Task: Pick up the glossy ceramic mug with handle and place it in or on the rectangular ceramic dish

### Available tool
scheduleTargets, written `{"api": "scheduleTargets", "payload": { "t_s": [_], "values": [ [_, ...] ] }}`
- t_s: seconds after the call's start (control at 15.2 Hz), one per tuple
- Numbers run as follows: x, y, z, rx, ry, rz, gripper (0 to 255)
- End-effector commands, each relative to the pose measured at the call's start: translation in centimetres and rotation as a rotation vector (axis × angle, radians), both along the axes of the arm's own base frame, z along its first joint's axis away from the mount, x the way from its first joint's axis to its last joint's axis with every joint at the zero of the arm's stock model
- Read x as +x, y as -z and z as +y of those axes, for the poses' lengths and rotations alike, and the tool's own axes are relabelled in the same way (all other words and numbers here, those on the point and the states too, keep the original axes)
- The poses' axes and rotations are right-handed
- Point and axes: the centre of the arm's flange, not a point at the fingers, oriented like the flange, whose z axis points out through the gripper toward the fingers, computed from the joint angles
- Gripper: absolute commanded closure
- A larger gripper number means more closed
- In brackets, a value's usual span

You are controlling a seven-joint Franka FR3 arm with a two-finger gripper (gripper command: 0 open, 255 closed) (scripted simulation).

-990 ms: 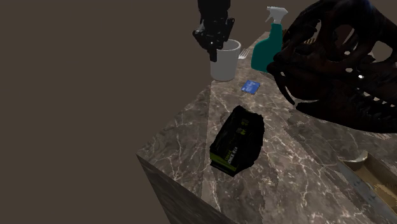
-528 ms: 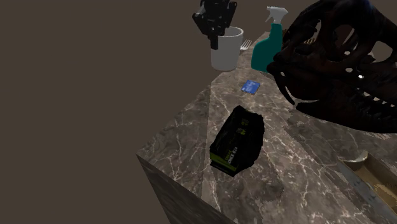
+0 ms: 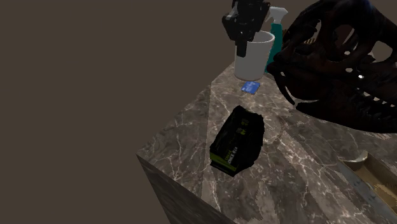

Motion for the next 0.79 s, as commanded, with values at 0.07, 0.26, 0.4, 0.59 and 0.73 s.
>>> {"api": "scheduleTargets", "payload": {
  "t_s": [0.07, 0.26, 0.4, 0.59, 0.73],
  "values": [
    [-4.2, -0.5, -0.5, 0.0, -0.001, 0.0, 255],
    [-8.1, -0.8, -0.8, 0.0, -0.001, 0.0, 255],
    [-10.7, -1.1, -1.0, 0.0, -0.001, 0.0, 255],
    [-14.7, -1.4, -1.2, 0.0, -0.001, 0.0, 255],
    [-17.3, -1.6, -1.4, 0.0, -0.001, 0.0, 255]
  ]
}}
